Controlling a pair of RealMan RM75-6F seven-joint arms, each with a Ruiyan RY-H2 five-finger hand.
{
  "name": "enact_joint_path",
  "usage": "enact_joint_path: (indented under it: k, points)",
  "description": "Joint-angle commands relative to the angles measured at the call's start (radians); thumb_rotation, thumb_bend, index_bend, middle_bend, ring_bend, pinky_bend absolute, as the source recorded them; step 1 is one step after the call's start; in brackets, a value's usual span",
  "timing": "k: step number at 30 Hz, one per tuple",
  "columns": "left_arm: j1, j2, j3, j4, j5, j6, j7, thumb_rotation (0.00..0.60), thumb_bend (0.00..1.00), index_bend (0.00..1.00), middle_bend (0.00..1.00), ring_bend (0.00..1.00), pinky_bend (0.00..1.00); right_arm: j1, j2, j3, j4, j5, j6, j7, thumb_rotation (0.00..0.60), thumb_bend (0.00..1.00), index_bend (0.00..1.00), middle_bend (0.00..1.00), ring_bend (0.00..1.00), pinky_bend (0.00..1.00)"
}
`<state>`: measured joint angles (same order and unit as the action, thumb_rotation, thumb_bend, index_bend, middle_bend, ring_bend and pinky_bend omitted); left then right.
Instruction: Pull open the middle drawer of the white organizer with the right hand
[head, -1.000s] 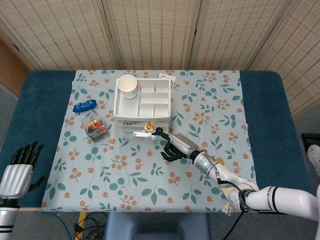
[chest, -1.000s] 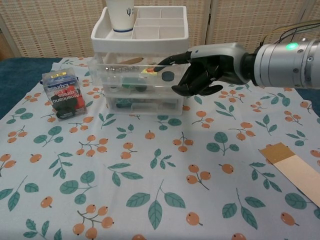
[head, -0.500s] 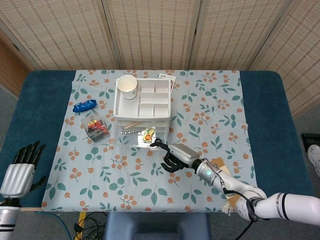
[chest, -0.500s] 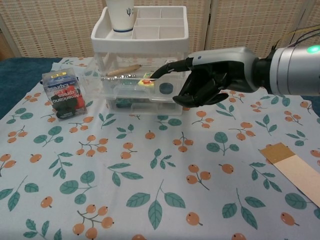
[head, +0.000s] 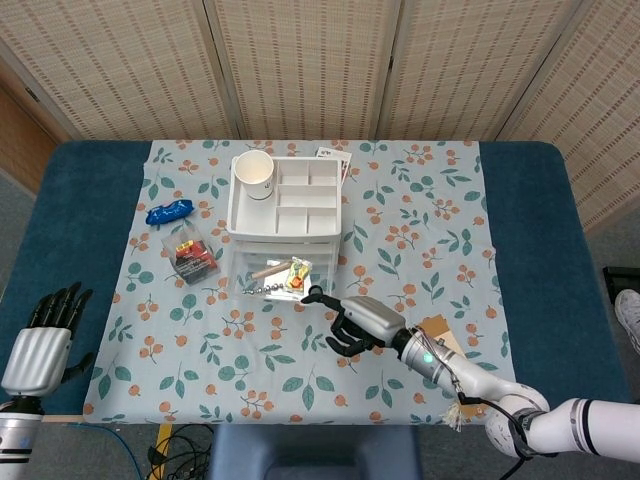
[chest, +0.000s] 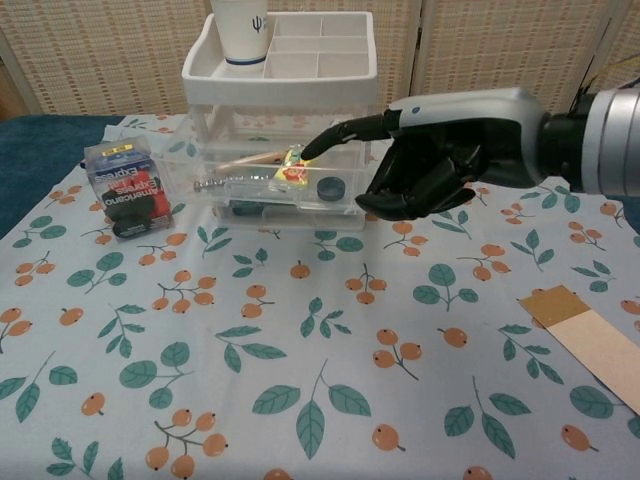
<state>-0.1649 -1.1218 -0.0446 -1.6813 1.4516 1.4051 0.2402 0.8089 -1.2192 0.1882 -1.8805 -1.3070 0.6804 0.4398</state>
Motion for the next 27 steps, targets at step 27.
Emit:
enact_joint_path:
  k: [27]
  points:
    - [0.023,0.016,0.007,-0.028,0.021,0.044,0.002,0.6,0.22,0.03,0.0,0.0,0.08,0.31,0.006,0.129,0.213,0.004,-0.101,-0.395,0.6,0.37,0.28,0.88,0.9,0.99]
